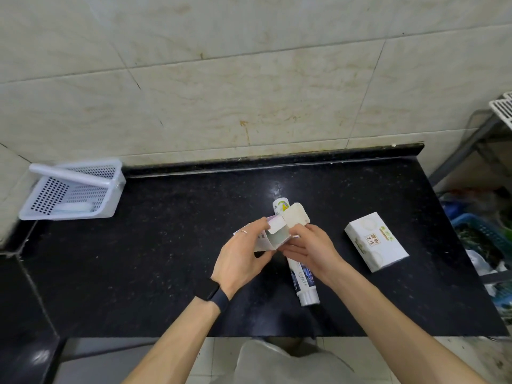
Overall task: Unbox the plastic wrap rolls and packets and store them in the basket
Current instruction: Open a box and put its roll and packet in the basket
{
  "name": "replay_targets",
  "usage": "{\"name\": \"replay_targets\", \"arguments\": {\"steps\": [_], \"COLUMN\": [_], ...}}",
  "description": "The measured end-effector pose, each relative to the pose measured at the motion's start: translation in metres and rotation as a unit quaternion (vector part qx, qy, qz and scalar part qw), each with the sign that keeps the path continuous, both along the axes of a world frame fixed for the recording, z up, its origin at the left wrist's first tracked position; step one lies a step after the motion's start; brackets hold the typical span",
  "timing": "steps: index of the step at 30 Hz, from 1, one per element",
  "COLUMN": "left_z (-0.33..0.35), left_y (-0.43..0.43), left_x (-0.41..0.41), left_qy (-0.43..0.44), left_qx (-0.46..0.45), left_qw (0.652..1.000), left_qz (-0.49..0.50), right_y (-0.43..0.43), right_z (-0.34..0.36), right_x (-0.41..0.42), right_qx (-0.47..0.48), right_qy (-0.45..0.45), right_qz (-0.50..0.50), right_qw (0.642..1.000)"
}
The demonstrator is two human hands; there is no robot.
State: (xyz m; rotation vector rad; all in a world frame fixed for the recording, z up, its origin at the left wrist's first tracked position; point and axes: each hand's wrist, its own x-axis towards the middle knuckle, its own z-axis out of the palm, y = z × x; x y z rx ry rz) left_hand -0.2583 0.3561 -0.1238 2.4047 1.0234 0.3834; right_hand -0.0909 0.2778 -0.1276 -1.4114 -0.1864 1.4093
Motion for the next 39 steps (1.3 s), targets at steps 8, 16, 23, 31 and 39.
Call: {"name": "replay_targets", "arguments": {"steps": [8,16,23,31,39], "left_z": [0.007,0.012,0.011,0.022,0.023], "left_y": [0.006,0.012,0.03,0.034,0.027], "left_x": [-0.002,0.002,-0.003,0.0,-0.006], "left_qy": [-0.003,-0.056,-0.065,-0.024,0.004], "left_qx": [-0.019,-0.167,-0.279,-0.302,-0.292], "left_qw": [1.0,0.98,0.956,0.953,0.955], "left_qz": [0.021,0.09,0.062,0.008,-0.051], "right_y": [-0.004,-0.01,-0.014,-0.004,-0.008], "right_z": [-0.003,-0.008,-0.008,0.009,0.005], "right_x": [0.002,0.007,0.019,0.029,0.021], "right_qx": [0.012,0.045,0.069,0.052,0.055], "right_qy": [-0.056,-0.265,-0.488,-0.462,-0.472], "right_qz": [-0.007,0.053,0.193,0.345,0.295], "right_qw": [0.998,0.962,0.848,0.816,0.829]}}
